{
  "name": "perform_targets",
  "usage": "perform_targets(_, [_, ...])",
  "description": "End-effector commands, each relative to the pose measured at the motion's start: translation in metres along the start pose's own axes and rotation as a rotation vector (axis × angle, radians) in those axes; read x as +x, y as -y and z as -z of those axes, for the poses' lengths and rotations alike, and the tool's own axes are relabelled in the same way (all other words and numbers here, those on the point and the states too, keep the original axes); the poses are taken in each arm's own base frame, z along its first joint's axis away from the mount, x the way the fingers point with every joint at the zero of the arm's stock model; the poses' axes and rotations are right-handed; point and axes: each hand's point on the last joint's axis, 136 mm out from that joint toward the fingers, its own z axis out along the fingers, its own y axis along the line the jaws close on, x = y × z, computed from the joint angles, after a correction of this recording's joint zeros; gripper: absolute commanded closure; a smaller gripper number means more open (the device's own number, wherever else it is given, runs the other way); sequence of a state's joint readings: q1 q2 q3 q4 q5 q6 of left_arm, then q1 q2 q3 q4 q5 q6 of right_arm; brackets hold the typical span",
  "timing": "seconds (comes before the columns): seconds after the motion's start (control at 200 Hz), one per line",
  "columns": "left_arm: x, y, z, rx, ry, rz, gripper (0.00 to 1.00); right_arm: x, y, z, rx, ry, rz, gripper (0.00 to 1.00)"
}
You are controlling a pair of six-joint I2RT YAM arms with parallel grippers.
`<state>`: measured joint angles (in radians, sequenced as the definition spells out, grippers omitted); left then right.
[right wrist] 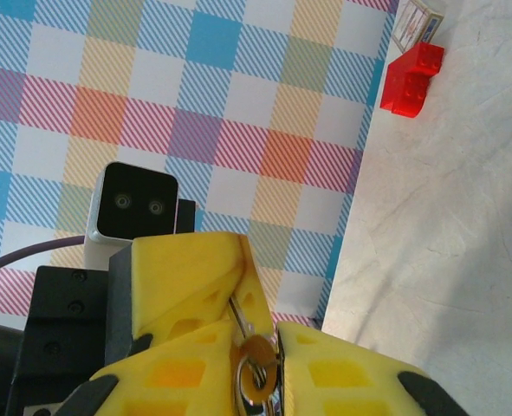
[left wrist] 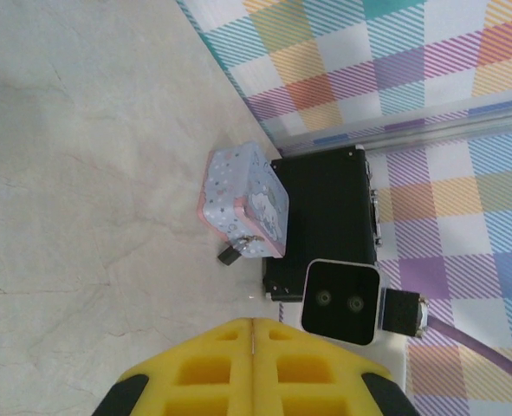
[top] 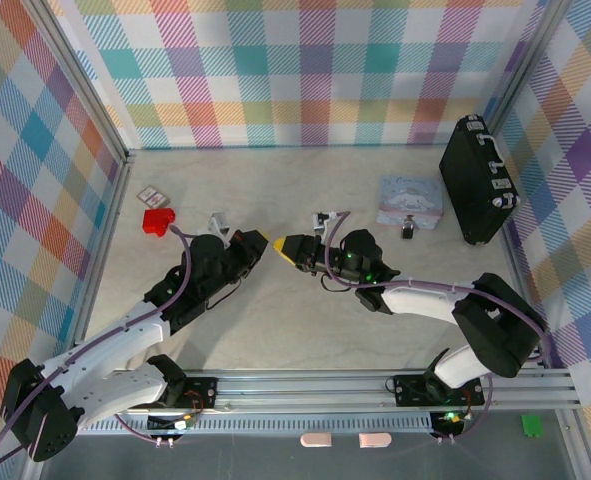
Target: Unlock the padlock with the key
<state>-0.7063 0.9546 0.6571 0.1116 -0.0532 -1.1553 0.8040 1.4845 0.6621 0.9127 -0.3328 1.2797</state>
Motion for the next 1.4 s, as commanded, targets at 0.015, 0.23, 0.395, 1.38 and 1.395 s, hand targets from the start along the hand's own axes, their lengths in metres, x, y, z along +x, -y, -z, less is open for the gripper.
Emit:
perform_targets(0.015, [0.019, 0.009, -0.001, 0.049, -0.069, -0.028, 0.99, -0.004, -0.032, -0.004, -0.089, -0.006, 0.025, 0.82])
perform_targets(0.23, [0.018, 0.008, -0.001, 0.046, -0.065, -0.031, 0.99, -0.005, -0.031, -0.001, -0.082, 0.007, 0.023, 0.91])
perform_targets(0.395, [0.017, 0.003, 0.001, 0.033, -0.051, -0.038, 0.96, -0.008, -0.026, 0.006, -0.057, 0.030, 0.026, 0.96])
perform_targets(1.38, [0.114, 0.014, -0.203, -0.239, -0.392, -0.666, 0.24, -0.049, -0.100, 0.314, 0.821, 0.530, 0.609, 1.00])
perform_targets(1.395, [0.119, 0.013, -0.208, -0.242, -0.395, -0.673, 0.24, -0.048, -0.103, 0.317, 0.815, 0.540, 0.612, 1.00])
